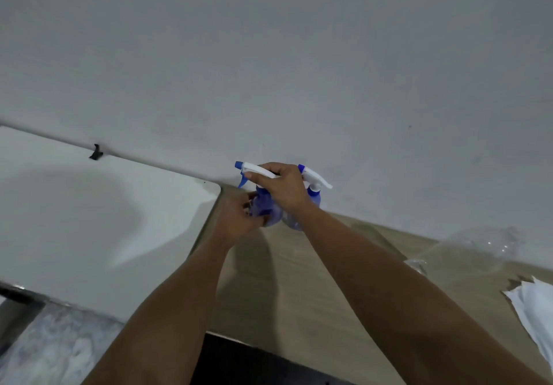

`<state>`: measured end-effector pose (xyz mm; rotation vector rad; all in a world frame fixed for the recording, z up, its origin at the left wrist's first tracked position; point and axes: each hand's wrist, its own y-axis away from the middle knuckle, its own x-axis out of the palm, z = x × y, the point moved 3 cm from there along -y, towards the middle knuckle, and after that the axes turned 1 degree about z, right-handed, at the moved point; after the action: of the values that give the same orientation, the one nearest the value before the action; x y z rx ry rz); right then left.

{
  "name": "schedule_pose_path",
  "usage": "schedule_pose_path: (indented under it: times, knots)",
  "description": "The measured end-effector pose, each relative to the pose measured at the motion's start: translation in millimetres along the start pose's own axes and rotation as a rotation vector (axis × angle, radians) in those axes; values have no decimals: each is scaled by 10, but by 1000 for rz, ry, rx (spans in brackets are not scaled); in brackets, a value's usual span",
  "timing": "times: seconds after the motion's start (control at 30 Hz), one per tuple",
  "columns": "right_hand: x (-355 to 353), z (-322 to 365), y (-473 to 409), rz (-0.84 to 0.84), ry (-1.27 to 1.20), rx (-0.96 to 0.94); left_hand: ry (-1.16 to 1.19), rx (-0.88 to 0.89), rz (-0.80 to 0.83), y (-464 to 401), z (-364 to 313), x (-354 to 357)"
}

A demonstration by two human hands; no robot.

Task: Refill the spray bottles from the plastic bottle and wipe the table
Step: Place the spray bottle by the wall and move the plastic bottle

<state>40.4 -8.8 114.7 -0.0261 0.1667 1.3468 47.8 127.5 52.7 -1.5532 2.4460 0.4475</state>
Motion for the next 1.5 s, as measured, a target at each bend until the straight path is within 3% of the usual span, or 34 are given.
schedule_pose_path:
  times: [0.1,0.37,0.67,0.9,1.07,1.37,1.5]
  knots:
    - [65,-205,-187,-27,42,22,-53,60,-39,-151,62,-36]
    - [148,-640,-383,-64,368,29,-291,-4,-40,-475,465,-7]
    - [176,-736,-347,-136,291,97,-335,55,-50,-539,547,55]
    - [128,-520,-136,-169,379,124,-365,5,-95,-305,368,18]
    - [-51,-239,159,-184,459,187,-337,-35,-199,93,185,-13]
    - [-746,-3,1106,-154,447,139,-441,-131,-145,717,-314,525]
    - [-1250,-185,1498,-224,446,169,-453,-108,-64,775,-561,905]
